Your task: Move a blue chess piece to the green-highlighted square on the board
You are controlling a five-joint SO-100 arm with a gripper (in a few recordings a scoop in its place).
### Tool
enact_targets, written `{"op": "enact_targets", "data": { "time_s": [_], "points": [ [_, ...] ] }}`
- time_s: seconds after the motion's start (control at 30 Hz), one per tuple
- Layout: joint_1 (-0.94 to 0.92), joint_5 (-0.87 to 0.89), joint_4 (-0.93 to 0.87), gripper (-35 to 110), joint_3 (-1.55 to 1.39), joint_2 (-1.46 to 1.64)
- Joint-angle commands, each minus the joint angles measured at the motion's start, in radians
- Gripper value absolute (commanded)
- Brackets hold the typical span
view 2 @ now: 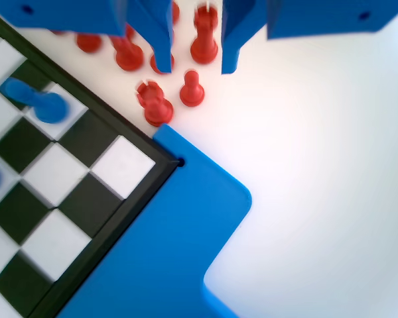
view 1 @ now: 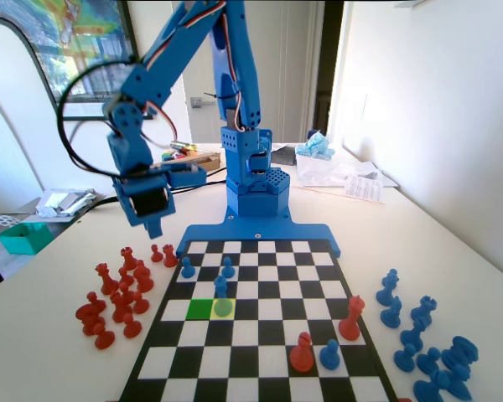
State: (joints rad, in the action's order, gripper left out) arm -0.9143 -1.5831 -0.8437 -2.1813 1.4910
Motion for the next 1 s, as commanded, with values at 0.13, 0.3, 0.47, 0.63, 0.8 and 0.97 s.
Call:
{"op": "enact_targets", "data": {
  "time_s": [0.13,0.3,0.47,0.63,0.8,0.97],
  "points": [
    [0.143,0.06,-0.183,10,0.063,0.245],
    [0.322,0.161,-0.196,11,0.032,0.345],
    [0.505,0.262,-0.201,12,0.031,0.385],
    [0.653,0.318,-0.187,12,0.026,0.388],
    [0.752,0.328,-0.14,13,0.02,0.336],
    [0.772,0.324,-0.098,14,0.052,0.239]
  ]
}}
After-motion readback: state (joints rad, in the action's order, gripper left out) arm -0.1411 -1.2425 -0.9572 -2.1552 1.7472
